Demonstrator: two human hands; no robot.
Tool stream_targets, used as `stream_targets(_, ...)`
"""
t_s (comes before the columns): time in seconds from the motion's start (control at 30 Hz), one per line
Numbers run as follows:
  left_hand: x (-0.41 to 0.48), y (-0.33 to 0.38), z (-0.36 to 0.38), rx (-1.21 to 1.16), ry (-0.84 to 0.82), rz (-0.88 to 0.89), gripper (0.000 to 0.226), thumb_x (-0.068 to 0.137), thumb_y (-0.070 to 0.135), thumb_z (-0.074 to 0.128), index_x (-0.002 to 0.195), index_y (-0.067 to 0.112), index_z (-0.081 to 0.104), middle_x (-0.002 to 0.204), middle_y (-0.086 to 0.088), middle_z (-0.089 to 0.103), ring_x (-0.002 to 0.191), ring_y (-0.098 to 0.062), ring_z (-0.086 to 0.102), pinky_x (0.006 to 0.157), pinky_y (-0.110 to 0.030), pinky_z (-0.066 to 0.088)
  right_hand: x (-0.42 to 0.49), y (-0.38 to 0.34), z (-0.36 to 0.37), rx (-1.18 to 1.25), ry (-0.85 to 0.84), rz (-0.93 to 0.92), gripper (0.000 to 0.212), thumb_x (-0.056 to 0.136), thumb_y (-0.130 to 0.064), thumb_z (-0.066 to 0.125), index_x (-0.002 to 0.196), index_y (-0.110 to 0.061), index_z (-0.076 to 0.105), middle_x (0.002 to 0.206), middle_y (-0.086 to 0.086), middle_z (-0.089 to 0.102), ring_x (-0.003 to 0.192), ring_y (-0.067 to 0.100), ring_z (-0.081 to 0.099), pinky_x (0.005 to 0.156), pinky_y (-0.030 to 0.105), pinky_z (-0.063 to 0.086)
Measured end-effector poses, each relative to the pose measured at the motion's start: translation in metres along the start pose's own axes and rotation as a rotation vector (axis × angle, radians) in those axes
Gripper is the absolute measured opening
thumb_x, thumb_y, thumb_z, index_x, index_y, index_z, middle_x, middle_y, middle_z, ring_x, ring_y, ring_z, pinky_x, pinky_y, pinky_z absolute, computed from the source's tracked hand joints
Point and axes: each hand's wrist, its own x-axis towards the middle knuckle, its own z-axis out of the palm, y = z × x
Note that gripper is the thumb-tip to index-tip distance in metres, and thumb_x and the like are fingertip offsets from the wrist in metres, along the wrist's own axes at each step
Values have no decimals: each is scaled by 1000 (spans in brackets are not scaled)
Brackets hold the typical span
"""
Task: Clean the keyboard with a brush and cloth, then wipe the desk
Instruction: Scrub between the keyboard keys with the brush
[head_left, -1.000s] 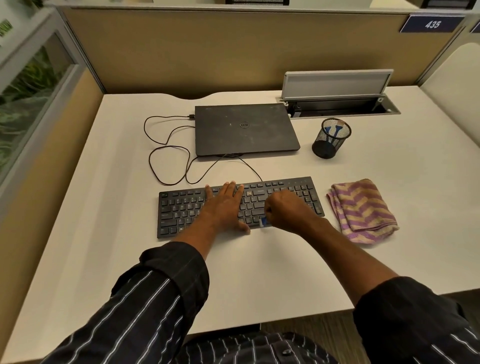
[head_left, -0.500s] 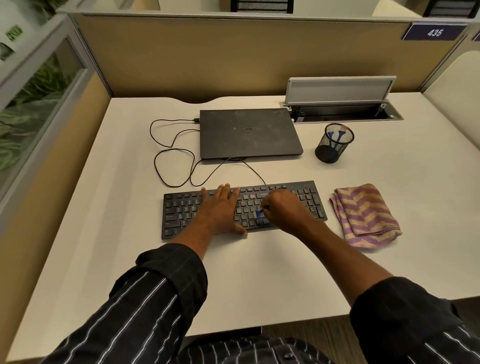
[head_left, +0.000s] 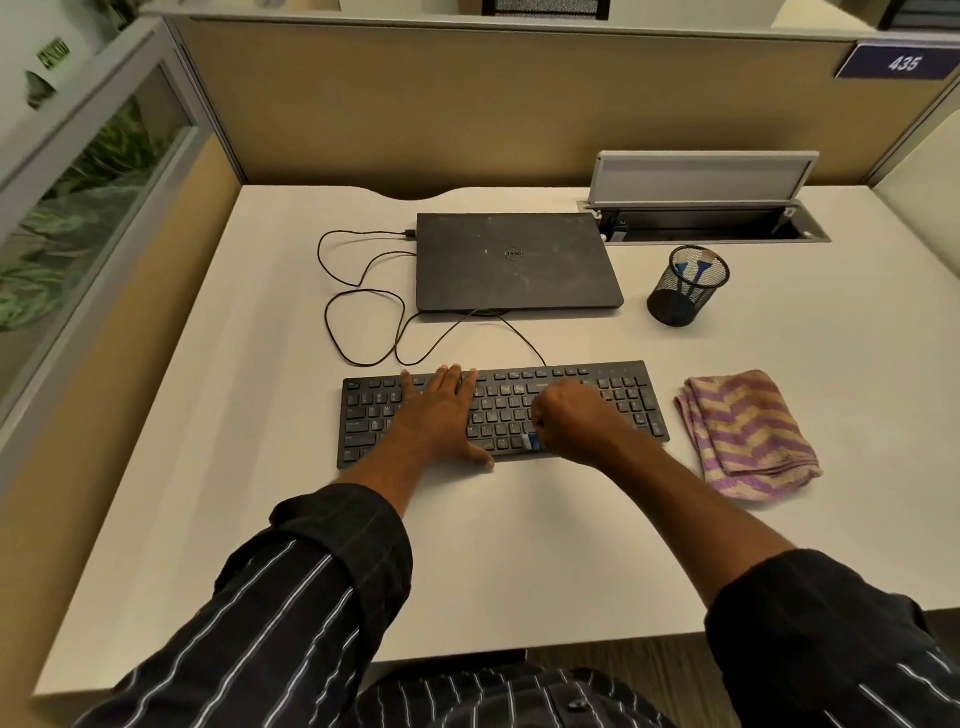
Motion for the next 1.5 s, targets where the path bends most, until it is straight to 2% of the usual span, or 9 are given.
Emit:
stream_targets(0.23,-1,2,-3,20,-13,9,131,72,80,65,159,17,-10,168,-10,-4,155,-27,-4,118,-68,-4,6,-8,2,42,104,-62,12,91,-8,60,88,-6,70,86,9,68,72,18,63,67,27,54)
stream_targets(0.43,-1,1,0,37,-16,7,130,74,81,62,159,14,-9,168,-11,-6,155,-29,-6,117,-69,-2,1,-14,5,9,2,-23,7,87,-7,65,90,-5,70,84,8,68,70,16,63,60,21,47)
stream_targets(0.67,-1,1,0,38,-19,9,131,74,81,62,159,12,-9,168,-11,-8,155,-29,-7,116,-69,-4,1,-15,7,20,85,-39,9,89,-11,64,90,-5,70,89,10,69,74,20,64,71,33,57)
stream_targets(0.8,-1,0,0,32,-29,8,131,73,82,62,159,12,-9,168,-12,-8,155,-29,-7,116,-69,-4,-1,-15,7,15,14,-9,5,87,-7,64,87,-7,70,81,6,66,69,15,61,60,22,49)
stream_targets(0.93,-1,-1,0,27,-29,21,130,74,81,61,159,13,-10,168,-12,-10,155,-29,-8,116,-69,-4,4,-16,6,63,124,-54,12,91,-10,61,89,-6,72,85,8,68,73,17,63,67,24,52)
stream_targets(1.03,-2,-7,-1,39,-21,28,131,74,82,60,159,12,-11,168,-11,-9,155,-28,-7,118,-69,-2,1,-21,10,22,83,-51,9,89,-11,63,91,-6,71,88,8,67,75,17,62,65,22,46)
stream_targets(1.17,-10,-23,2,30,-14,-6,135,70,85,61,159,13,-9,168,-10,-8,155,-26,-6,118,-68,-3,-1,-24,9,28,7,-5,7,85,-8,64,84,-8,71,80,6,68,69,17,63,63,28,55)
stream_targets(1.3,-14,-36,3,41,-23,-12,134,70,85,61,159,12,-8,168,-9,-7,155,-26,-5,116,-67,-4,7,-25,6,63,81,-15,13,88,-9,60,80,-8,71,78,8,69,68,18,64,68,35,58)
stream_targets(1.5,-20,-49,1,59,-19,4,133,70,85,61,159,13,-7,168,-9,-4,155,-26,-3,118,-68,-1,1,-34,13,43,-1,63,4,85,-12,68,85,-10,72,82,4,69,69,15,64,67,30,58)
